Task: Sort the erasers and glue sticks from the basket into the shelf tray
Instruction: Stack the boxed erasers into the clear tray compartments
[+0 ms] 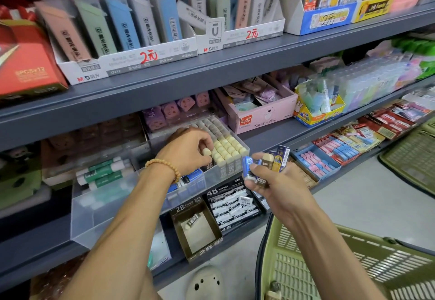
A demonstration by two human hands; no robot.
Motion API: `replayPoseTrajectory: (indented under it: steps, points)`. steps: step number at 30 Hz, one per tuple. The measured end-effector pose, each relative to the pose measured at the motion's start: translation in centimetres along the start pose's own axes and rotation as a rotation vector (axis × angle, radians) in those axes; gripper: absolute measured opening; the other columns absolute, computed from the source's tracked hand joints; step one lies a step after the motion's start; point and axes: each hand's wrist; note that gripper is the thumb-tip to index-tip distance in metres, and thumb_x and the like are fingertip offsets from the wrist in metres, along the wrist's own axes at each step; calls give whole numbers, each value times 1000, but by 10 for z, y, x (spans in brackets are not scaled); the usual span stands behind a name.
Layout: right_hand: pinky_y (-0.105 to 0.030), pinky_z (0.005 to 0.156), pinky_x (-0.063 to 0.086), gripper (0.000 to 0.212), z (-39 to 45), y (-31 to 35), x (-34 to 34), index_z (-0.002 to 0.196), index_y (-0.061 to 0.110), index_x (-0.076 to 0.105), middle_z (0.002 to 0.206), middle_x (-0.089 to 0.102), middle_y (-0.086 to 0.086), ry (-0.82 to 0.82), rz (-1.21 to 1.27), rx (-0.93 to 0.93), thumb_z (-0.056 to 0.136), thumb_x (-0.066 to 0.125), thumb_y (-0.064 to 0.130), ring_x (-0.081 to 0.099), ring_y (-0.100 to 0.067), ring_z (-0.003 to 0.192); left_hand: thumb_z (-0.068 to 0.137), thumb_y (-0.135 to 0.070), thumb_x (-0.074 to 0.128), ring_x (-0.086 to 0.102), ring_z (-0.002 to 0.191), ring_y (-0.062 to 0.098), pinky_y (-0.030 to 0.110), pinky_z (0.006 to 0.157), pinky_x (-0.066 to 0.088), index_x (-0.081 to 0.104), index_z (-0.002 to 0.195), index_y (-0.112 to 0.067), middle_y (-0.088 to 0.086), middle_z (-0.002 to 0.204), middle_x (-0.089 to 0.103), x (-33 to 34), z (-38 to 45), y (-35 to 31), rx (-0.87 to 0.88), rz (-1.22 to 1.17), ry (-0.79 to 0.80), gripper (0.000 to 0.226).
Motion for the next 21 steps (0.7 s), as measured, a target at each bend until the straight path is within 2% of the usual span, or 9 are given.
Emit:
replayPoseTrajectory:
  steps: [2,5,8,10,12,15,17,18,21]
  points:
    - [-23,60,56,19,0,-1,0,91,9,70,79,73,-5,7,13,2,89,64,-9,68,-18,70,73,-12,73,52,69,8,19,59,38,61,75,-26,-10,75,57,3,2,-1,6,49,28,19]
    - [-23,62,56,21,0,-2,-2,94,7,68,87,72,-10,19,34,2,87,64,-12,69,-18,72,71,-14,74,55,73,12,25,62,45,59,76,-26,-6,80,59,4,4,-1,23,105,31,20]
    - [-23,61,56,23,0,-4,-4,96,7,67,81,73,-6,40,29,-1,86,64,-13,70,-13,67,70,-16,76,55,75,13,31,67,50,57,76,-27,-5,81,59,5,5,0,29,124,25,23]
    - [-23,61,55,23,0,-6,-5,99,6,66,77,73,-4,62,15,-3,86,64,-13,69,-12,64,70,-18,78,55,77,12,30,68,49,57,76,-28,-7,83,59,5,5,2,36,129,27,24]
    - [-24,61,55,24,0,-6,-5,103,5,65,83,72,-8,77,7,-5,86,64,-12,68,-12,64,70,-20,80,54,76,9,27,67,46,59,77,-28,-8,83,58,4,4,4,32,98,39,24]
    - [-24,61,54,26,0,-6,-3,107,3,66,88,70,-8,93,-25,-25,86,65,-12,65,-11,63,77,-23,78,54,73,5,19,66,43,63,81,-30,-10,82,61,-2,-1,5,26,-26,26,17]
    - [-24,60,54,24,1,-4,2,105,4,65,83,68,-4,107,-53,-55,86,65,-12,64,-12,63,87,-25,69,58,70,3,17,67,47,69,82,-30,-11,81,68,-8,-9,1,28,-173,-58,7]
    - [-24,60,54,24,2,-2,6,105,4,65,81,68,-3,119,-65,-67,87,65,-12,63,-12,64,91,-24,66,60,69,2,16,66,49,70,83,-29,-11,80,70,-11,-14,-2,25,-275,-90,11]
    - [-23,59,53,25,4,7,24,106,6,63,84,68,-7,189,-94,-81,87,65,-10,63,-17,70,89,-15,67,67,74,6,17,64,51,74,90,-27,-5,85,74,-22,-32,-5,48,-512,-25,13]
Point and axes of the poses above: each hand's wrist, its own z-axis towards the middle knuckle, its own x-axis out of the palm, y = z × x
